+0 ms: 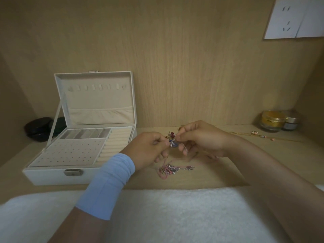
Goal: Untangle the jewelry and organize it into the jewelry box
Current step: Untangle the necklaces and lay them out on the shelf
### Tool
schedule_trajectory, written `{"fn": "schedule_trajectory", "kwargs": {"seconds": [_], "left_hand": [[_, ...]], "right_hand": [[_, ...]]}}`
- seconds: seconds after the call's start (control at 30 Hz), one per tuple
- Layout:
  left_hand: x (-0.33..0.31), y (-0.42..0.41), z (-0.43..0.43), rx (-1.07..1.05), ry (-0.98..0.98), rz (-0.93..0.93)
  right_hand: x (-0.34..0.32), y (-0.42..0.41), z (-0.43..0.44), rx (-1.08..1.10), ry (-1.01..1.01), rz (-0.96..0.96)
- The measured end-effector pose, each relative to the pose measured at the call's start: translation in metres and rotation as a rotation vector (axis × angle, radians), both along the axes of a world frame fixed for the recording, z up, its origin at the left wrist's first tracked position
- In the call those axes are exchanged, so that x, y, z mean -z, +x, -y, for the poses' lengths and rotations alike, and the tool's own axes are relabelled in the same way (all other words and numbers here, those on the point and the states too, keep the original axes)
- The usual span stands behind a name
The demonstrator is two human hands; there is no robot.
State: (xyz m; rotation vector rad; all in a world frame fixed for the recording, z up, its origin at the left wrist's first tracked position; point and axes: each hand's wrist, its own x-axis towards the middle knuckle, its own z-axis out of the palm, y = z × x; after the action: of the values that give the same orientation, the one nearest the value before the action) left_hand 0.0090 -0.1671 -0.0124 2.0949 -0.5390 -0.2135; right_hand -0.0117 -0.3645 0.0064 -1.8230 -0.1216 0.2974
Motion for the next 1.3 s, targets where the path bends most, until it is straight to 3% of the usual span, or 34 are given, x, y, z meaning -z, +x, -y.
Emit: {"fn": "schedule_trajectory", "kwargs": {"seconds": [0.3, 0.57, 0.8, 1.03, 1.3], "left_hand": [[-0.011, -0.006, 0.002, -0.046, -0.204, -0.229], [-0.010, -0.007, -0.001, -0.019, -0.147, -0.299], [-0.010, -0.010, 0.002, 0.024, -0.119, -0.190], [-0.005, -0.006, 0.000, 0.003, -0.084, -0.126], [-0.005, -0.003, -0.002, 0.038, 0.058, 0.008]], "right_hand": [[-0.009, -0.006, -0.001, -0.007, -0.130, 0.008], [-0.014, -0.010, 0.000, -0.026, -0.201, 0.054], [-0.015, -0.011, 0.000, 0.003, -0.292, 0.039], [-0.011, -0.003, 0.003, 0.008, -0.303, 0.153], [-0.011, -0.002, 0.008, -0.045, -0.354, 0.036]]}}
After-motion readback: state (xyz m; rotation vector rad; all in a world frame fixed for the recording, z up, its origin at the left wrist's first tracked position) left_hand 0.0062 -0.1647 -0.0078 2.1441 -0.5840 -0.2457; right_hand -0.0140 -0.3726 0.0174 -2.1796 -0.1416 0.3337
